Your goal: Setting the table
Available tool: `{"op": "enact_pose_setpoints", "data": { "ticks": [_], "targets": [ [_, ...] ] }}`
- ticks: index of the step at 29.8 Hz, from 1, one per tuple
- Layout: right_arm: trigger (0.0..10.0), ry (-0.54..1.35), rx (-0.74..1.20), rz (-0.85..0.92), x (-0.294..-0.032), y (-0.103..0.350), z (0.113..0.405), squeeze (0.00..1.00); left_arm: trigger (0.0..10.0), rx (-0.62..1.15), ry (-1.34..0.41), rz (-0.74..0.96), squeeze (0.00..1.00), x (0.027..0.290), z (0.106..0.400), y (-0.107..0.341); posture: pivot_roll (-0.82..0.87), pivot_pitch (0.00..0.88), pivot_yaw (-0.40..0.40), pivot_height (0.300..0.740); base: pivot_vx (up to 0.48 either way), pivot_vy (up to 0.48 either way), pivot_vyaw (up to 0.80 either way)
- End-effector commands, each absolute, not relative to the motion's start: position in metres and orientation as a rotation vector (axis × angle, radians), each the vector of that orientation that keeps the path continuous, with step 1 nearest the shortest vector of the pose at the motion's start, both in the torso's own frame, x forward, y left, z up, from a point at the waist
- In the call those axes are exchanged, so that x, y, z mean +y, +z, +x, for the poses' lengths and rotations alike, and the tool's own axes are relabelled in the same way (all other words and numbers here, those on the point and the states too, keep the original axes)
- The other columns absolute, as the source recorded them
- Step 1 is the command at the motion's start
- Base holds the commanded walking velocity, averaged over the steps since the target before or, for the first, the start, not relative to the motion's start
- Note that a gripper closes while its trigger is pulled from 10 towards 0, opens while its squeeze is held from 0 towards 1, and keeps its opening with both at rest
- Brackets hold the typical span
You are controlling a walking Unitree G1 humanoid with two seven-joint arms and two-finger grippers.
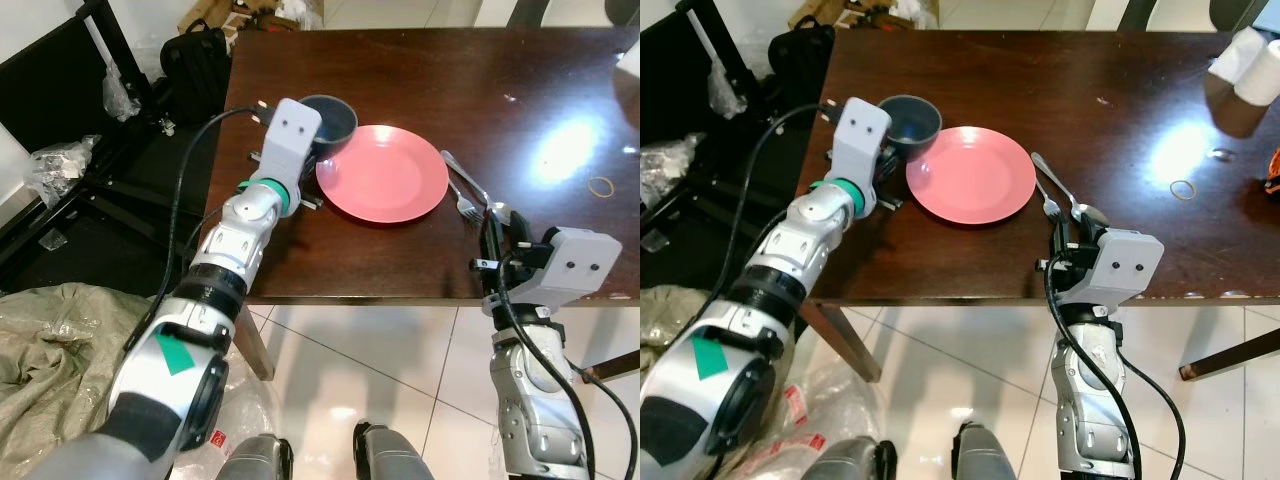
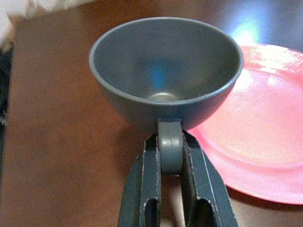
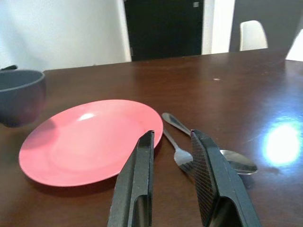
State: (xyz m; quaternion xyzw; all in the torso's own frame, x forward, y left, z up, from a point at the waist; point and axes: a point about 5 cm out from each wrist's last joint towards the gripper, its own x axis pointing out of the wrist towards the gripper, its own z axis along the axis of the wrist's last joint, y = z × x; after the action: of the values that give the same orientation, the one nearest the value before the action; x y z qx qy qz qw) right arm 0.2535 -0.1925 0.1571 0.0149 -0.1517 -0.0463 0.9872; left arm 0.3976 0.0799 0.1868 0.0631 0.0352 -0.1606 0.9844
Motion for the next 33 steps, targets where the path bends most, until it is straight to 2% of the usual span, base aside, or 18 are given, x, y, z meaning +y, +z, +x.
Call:
{"op": "enact_pose_setpoints", "data": {
  "ticks": [1, 9, 18, 28, 30, 33],
  "targets": [
    [10.0, -0.012, -0.280, -0.008, -0.192, 0.161, 0.248, 0.00, 10.0, 0.074, -0.275, 0.061, 0.00, 0.100, 0.402, 0.186, -0.06, 0.143, 0.120, 0.740, 0.000, 0.000, 0.00],
    [10.0, 0.068, -0.239, -0.051, -0.196, 0.165, 0.241, 0.00, 10.0, 0.081, -0.184, -0.006, 0.00, 0.121, 0.402, 0.175, -0.06, 0.159, 0.093, 0.740, 0.000, 0.000, 0.00],
    [10.0, 0.150, -0.232, -0.081, -0.193, 0.175, 0.237, 0.00, 10.0, 0.048, -0.215, -0.044, 0.00, 0.120, 0.399, 0.167, -0.08, 0.171, 0.078, 0.740, 0.000, 0.000, 0.00],
    [10.0, 0.179, -0.237, -0.082, -0.191, 0.182, 0.236, 0.00, 10.0, -0.099, -0.306, 0.052, 0.00, 0.134, 0.389, 0.178, -0.07, 0.167, 0.083, 0.740, 0.000, 0.000, 0.00],
    [10.0, 0.178, -0.242, -0.080, -0.193, 0.184, 0.235, 0.00, 10.0, -0.157, -0.377, 0.147, 0.00, 0.153, 0.373, 0.184, -0.05, 0.161, 0.082, 0.740, 0.000, 0.000, 0.00],
    [10.0, 0.179, -0.243, -0.078, -0.194, 0.185, 0.236, 0.00, 10.0, -0.163, -0.427, 0.166, 0.00, 0.158, 0.364, 0.186, -0.04, 0.161, 0.081, 0.740, 0.000, 0.000, 0.00]
  ]
}}
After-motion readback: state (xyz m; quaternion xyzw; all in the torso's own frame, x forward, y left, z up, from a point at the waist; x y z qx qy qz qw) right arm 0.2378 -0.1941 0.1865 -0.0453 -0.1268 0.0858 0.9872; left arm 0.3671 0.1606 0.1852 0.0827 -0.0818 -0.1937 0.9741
